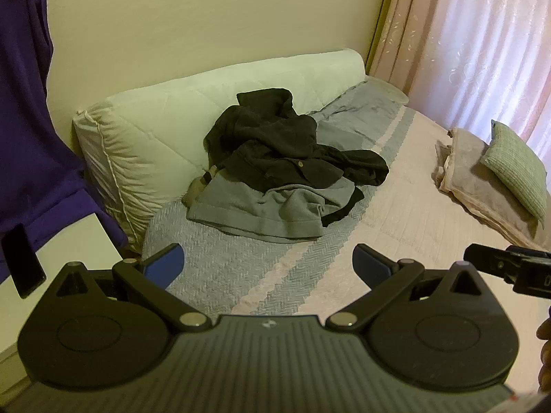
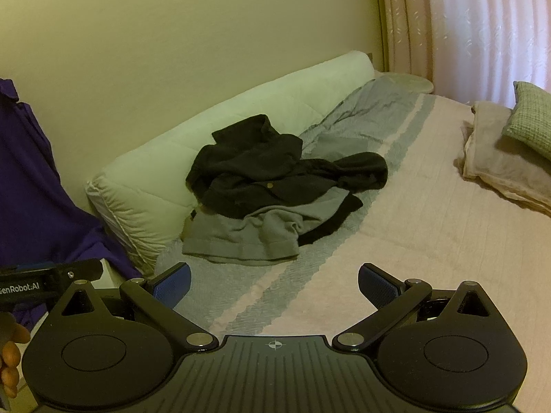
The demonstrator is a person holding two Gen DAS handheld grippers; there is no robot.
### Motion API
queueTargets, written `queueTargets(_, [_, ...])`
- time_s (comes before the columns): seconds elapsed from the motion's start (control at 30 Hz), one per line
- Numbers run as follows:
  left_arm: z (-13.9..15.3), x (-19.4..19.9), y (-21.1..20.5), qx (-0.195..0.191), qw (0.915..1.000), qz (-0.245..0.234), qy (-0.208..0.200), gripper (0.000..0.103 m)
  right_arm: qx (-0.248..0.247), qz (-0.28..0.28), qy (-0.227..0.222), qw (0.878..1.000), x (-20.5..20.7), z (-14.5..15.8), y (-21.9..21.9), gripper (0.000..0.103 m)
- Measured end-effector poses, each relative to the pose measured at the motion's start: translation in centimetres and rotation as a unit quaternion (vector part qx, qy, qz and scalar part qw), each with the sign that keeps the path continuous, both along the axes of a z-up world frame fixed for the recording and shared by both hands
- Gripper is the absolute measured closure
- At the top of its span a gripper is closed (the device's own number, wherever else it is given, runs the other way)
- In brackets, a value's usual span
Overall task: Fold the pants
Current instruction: 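Move both grippers toward the dark clothing pile on the bed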
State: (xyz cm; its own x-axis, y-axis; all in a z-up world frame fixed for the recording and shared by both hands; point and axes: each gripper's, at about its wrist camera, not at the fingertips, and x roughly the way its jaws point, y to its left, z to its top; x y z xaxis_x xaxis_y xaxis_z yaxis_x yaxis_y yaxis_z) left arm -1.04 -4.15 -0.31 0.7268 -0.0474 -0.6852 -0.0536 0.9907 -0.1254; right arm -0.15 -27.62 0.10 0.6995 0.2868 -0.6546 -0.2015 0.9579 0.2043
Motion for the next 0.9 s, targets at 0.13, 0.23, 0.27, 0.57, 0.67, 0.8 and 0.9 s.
queueTargets(0.13, [-0.3,0.0,-0.3,0.000,1.0000,0.007,-0.006,0.001,0.002,0.018,-0.009,1.000,0.2,-0.1,-1.3,0.002])
queueTargets(0.23, [-0.5,0.3,0.0,0.008,0.9999,0.009,-0.010,0.001,-0.008,0.037,-0.025,0.999,0.3,0.0,-1.8,0.002])
queueTargets(0.27, [-0.5,0.4,0.1,0.011,0.9998,0.008,-0.016,0.001,-0.008,0.040,-0.029,0.999,0.4,0.0,-1.8,0.002])
queueTargets(0.57, [-1.9,5.8,2.1,0.059,0.9978,-0.020,-0.022,0.000,0.004,0.095,-0.066,0.993,5.3,-0.9,-0.1,0.002])
queueTargets(0.67, [-3.3,9.9,3.3,0.067,0.9968,-0.038,-0.019,0.001,-0.027,0.120,-0.077,0.989,8.3,-1.8,1.7,0.003])
queueTargets(0.8, [-6.4,17.2,4.8,0.089,0.9926,-0.081,-0.016,0.001,-0.081,0.146,-0.076,0.983,13.6,-5.1,5.2,0.005])
queueTargets(0.9, [-9.4,23.4,5.8,0.112,0.9865,-0.118,-0.015,0.001,-0.097,0.167,-0.060,0.979,18.5,-8.4,7.7,0.018])
